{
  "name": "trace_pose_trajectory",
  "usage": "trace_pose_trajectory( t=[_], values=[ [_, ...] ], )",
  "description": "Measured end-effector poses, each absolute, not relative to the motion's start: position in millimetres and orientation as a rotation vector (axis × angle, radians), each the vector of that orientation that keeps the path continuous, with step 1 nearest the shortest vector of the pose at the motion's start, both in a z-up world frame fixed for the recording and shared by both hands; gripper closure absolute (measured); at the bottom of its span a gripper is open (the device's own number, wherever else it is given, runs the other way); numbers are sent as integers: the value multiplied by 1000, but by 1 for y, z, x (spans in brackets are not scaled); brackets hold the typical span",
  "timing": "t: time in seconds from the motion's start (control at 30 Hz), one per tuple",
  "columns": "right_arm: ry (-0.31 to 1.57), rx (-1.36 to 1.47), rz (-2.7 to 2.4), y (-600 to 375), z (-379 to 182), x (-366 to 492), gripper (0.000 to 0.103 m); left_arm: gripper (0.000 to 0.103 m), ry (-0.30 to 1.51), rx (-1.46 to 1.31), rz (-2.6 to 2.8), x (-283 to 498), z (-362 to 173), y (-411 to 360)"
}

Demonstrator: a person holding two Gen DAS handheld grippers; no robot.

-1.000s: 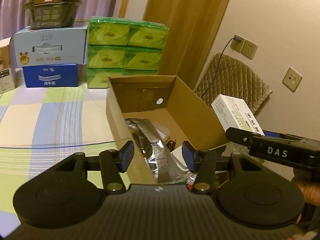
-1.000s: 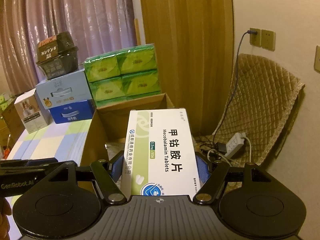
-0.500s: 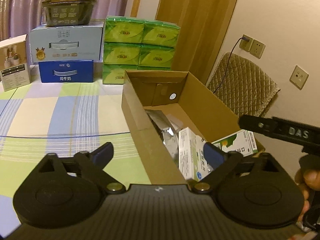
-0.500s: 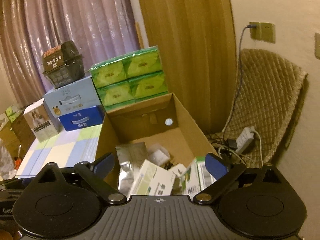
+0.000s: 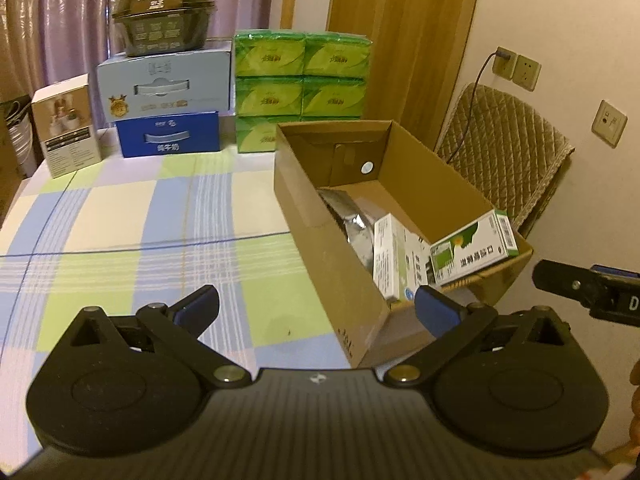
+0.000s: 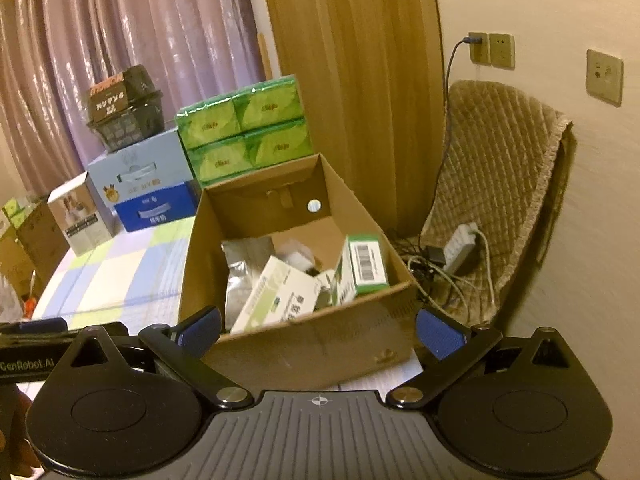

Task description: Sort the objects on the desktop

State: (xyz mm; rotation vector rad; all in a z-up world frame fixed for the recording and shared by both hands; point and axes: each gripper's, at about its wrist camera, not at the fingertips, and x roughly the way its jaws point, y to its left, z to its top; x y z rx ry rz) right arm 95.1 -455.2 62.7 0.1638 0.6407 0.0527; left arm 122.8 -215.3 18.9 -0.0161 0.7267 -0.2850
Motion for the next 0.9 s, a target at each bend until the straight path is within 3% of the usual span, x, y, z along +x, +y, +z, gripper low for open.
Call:
trace_pose_trajectory(
  t=[0.9],
  values=[
    [644, 49, 43, -450, 89, 24, 2, 1, 764, -30, -228, 53, 52, -215]
  ],
)
